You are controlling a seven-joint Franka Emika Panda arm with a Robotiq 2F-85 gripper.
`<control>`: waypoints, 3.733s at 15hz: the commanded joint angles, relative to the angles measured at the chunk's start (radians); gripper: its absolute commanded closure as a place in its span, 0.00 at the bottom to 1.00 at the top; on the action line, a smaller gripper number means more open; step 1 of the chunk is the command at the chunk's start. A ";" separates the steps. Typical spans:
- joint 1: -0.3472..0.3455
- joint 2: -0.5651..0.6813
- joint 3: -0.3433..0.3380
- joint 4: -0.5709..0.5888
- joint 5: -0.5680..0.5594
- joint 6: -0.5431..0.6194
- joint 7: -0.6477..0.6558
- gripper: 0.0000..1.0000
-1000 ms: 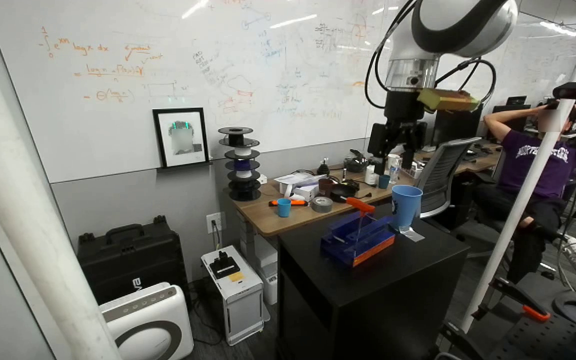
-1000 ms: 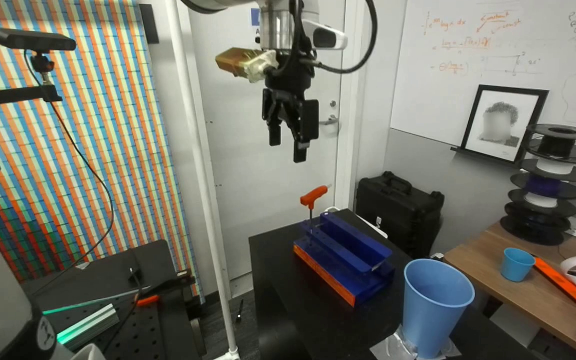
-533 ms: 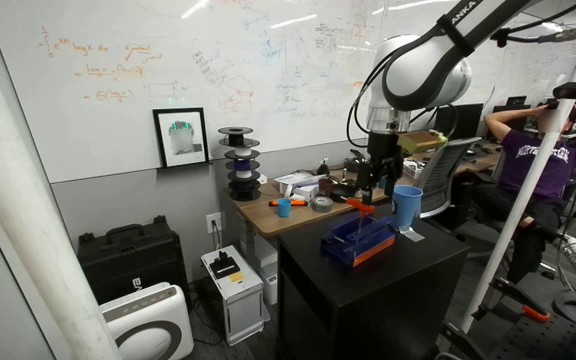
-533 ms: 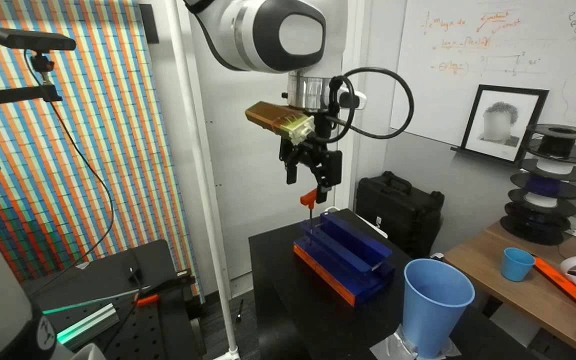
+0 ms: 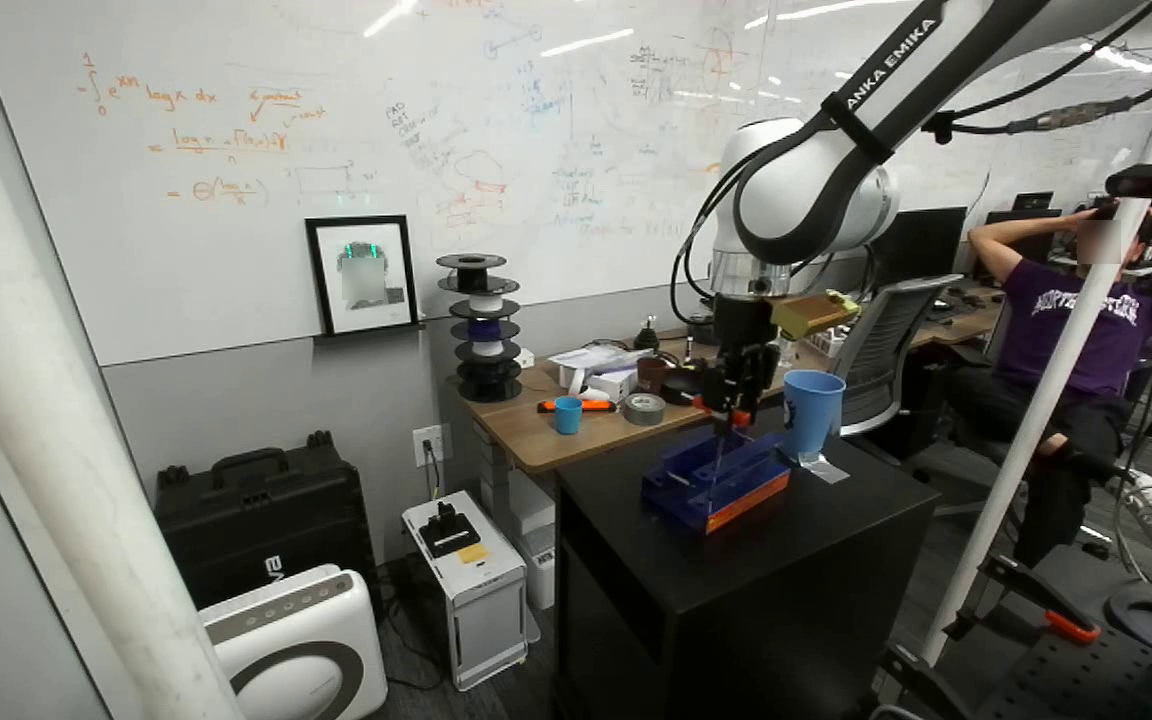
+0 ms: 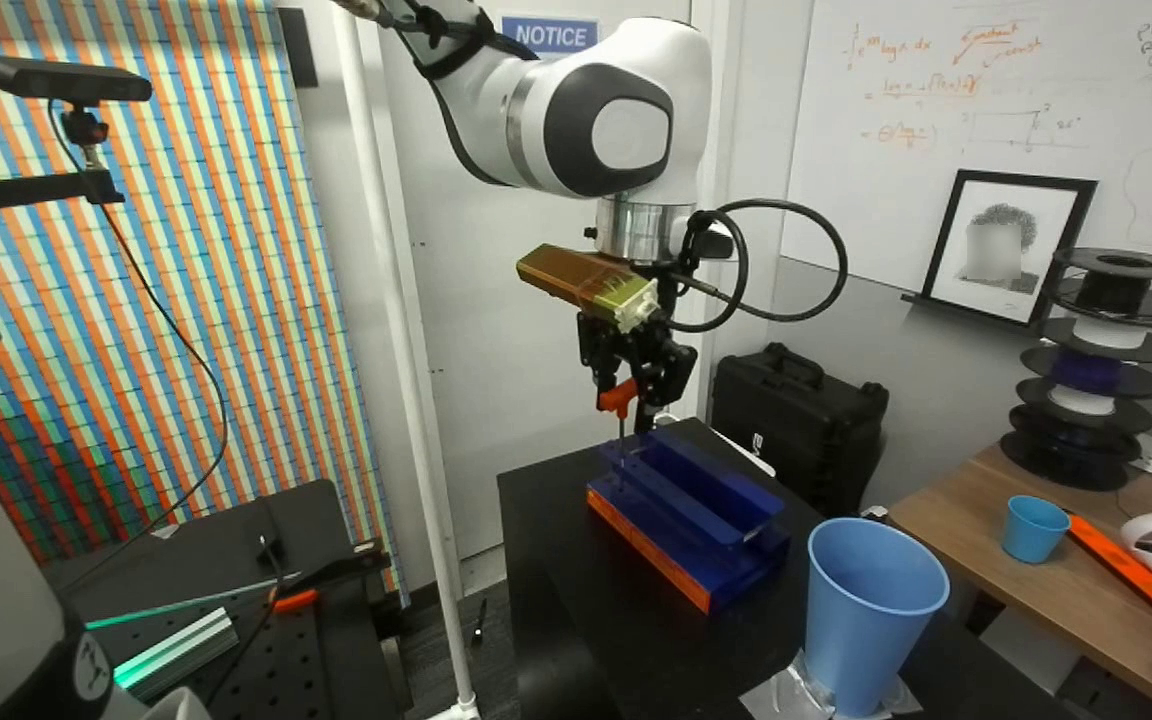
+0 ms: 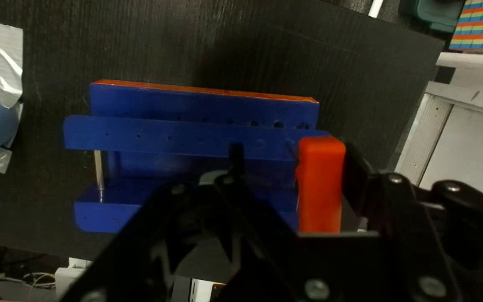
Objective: Put the wrench in the large blue cup.
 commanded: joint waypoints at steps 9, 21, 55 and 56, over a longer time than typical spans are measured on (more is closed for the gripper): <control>0.001 -0.125 0.006 -0.006 0.052 -0.030 -0.079 0.87; -0.069 -0.422 -0.058 -0.008 -0.093 -0.157 0.030 0.87; -0.108 -0.508 -0.170 -0.134 0.314 -0.177 -0.206 0.00; -0.080 -0.560 -0.167 -0.152 0.330 -0.231 -0.210 0.00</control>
